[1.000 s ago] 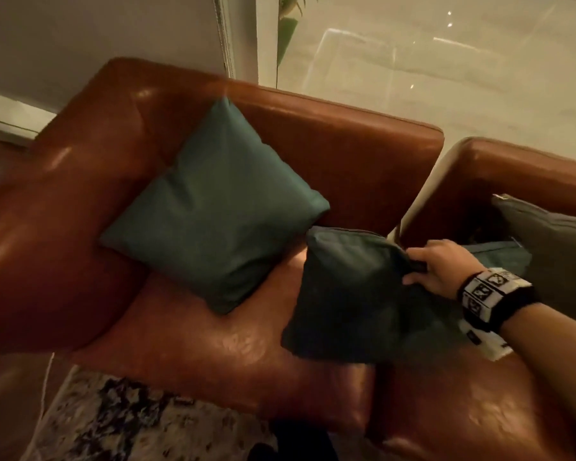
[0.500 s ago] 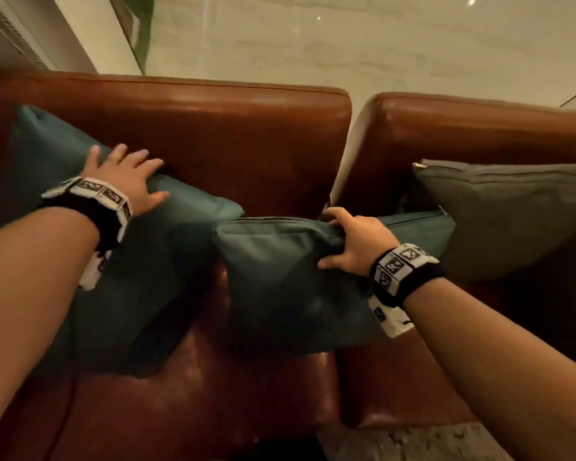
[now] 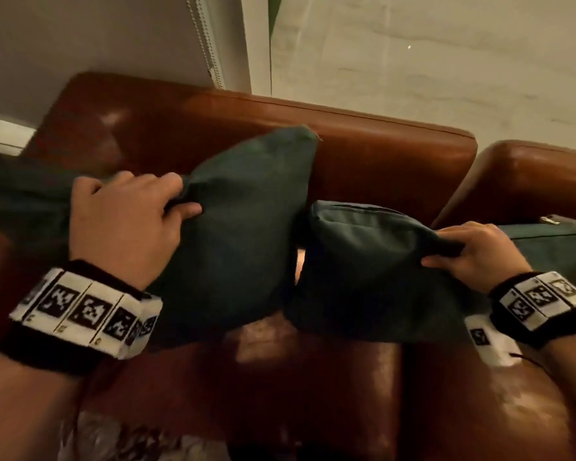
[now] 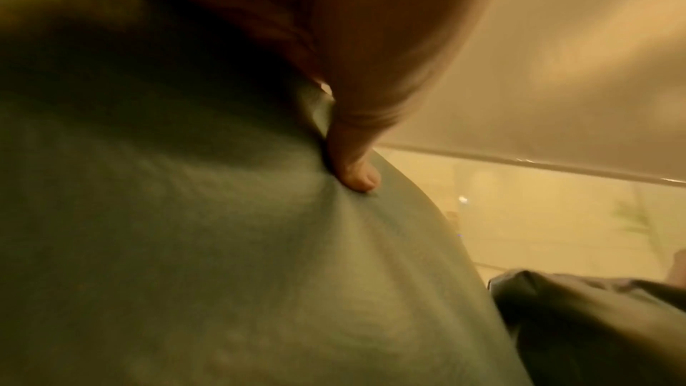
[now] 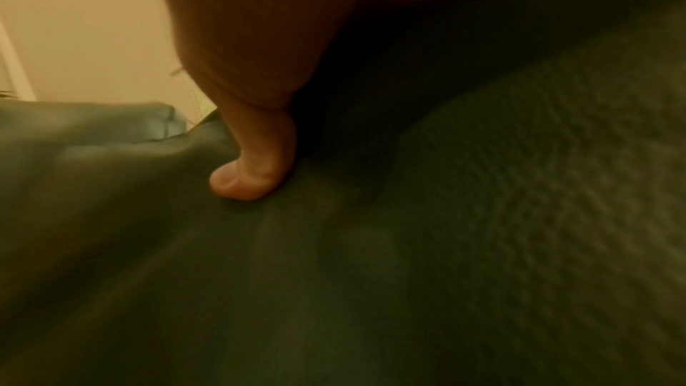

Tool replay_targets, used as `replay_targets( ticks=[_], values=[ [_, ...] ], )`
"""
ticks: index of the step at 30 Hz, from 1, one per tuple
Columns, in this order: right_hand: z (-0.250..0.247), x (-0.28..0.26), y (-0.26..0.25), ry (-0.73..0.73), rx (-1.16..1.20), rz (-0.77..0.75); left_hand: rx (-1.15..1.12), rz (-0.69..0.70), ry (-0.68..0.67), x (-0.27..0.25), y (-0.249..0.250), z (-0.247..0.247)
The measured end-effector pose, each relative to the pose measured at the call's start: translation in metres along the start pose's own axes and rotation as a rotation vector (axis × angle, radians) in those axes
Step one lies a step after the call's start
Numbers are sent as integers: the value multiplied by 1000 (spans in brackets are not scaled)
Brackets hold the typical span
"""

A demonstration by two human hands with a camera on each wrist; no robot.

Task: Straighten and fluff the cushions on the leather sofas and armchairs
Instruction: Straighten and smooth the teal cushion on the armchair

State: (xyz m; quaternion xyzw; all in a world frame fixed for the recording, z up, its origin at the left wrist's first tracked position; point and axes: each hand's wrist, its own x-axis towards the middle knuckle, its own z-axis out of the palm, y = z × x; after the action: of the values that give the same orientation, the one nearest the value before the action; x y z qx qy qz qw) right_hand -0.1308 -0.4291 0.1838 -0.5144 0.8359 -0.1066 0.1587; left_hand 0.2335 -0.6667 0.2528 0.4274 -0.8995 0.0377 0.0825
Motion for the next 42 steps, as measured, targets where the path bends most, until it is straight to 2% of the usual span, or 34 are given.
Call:
replay_targets(
  ticks=[3,6,7,10,12,15,18,20,23,26,27,29,30,31,33,35,37,39,40,42],
  values=[
    [0,38,-29,8,-3,-3,-110,-156,109,-42,-41,-13],
    [16,87,-49,-41,-64,-55,-140,-283,91,-85,-73,17],
    [25,103,-57,-101,-143,-67,-127,-380,33,-99,-83,32],
    [53,130,-71,-222,-355,-42,-93,-766,-327,-142,-110,67],
    [61,134,-75,-209,-359,-13,-116,-872,-435,-157,-125,74],
    [57,127,-76,-187,-256,-12,-105,-810,-383,-155,-135,65],
    [51,115,-74,-135,-188,-61,-48,-676,-200,-146,-134,51],
    [52,111,-73,-117,-184,-87,-42,-658,-113,-145,-134,45],
    [53,115,-78,-190,-291,-8,17,-665,-196,-153,-142,51],
    [49,116,-101,-83,-343,93,40,-649,-289,-169,-152,62],
    [50,111,-115,-3,-300,73,16,-652,-287,-173,-155,61],
    [60,97,-145,142,-246,-66,-21,-702,-217,-182,-159,55],
    [69,89,-156,155,-246,-142,-35,-739,-179,-188,-160,52],
    [80,82,-167,118,-274,-194,-47,-774,-159,-194,-162,51],
    [100,72,-179,-16,-394,-186,-53,-838,-198,-204,-166,52],
    [119,68,-191,-11,-444,-198,-74,-863,-249,-207,-168,56],
    [138,70,-219,52,-277,-371,-98,-864,-246,-203,-167,57],
    [159,79,-259,-23,24,-524,-131,-866,-205,-204,-163,58],
    [169,88,-281,-94,185,-508,-153,-863,-175,-207,-160,58],
    [177,108,-325,-230,491,-292,-201,-843,-105,-219,-153,59]
  ],
)
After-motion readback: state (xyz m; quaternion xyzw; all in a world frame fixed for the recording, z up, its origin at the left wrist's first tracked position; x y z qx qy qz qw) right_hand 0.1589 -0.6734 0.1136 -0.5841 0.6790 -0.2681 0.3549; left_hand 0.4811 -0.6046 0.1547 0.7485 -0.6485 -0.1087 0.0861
